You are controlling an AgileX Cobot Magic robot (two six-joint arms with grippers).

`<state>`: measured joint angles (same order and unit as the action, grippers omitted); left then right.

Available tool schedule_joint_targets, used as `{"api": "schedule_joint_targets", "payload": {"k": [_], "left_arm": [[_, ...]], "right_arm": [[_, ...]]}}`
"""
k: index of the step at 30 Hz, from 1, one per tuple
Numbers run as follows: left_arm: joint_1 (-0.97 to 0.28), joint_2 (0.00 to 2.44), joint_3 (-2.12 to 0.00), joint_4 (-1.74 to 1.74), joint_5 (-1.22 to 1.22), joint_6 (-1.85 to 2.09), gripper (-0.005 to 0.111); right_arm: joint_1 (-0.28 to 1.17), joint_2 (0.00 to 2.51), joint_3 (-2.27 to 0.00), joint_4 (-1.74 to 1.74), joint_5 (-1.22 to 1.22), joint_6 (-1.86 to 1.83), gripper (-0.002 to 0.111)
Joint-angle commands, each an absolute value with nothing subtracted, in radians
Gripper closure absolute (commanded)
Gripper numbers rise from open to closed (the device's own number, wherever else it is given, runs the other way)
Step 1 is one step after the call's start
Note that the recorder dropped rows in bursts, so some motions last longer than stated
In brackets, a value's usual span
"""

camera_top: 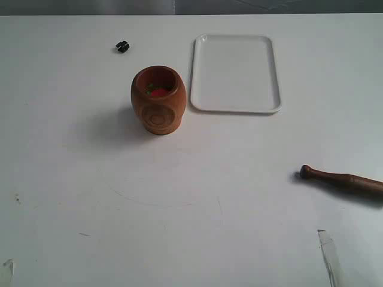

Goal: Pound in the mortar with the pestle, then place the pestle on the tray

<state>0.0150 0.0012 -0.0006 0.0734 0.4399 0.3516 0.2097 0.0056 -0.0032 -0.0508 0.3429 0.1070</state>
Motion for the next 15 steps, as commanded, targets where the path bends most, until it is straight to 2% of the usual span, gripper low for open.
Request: {"api": "schedule_joint_targets", "payload": {"k": [1,11,15], "left_arm": [[0.007,0.0,0.0,0.066,0.437,0.343,0.107],[0.007,0.0,0.0,0.066,0.437,0.343,0.107],[0.007,0.0,0.0,0.066,0.437,0.343,0.107]], "right_arm": [[0.203,0.0,0.0,-0.05,0.339,0.108,0.108],[0.203,0.0,0.0,-0.086,0.333,0.091,0.108],[0.203,0.0,0.0,-0.167,0.198,0.079,0.108]]}}
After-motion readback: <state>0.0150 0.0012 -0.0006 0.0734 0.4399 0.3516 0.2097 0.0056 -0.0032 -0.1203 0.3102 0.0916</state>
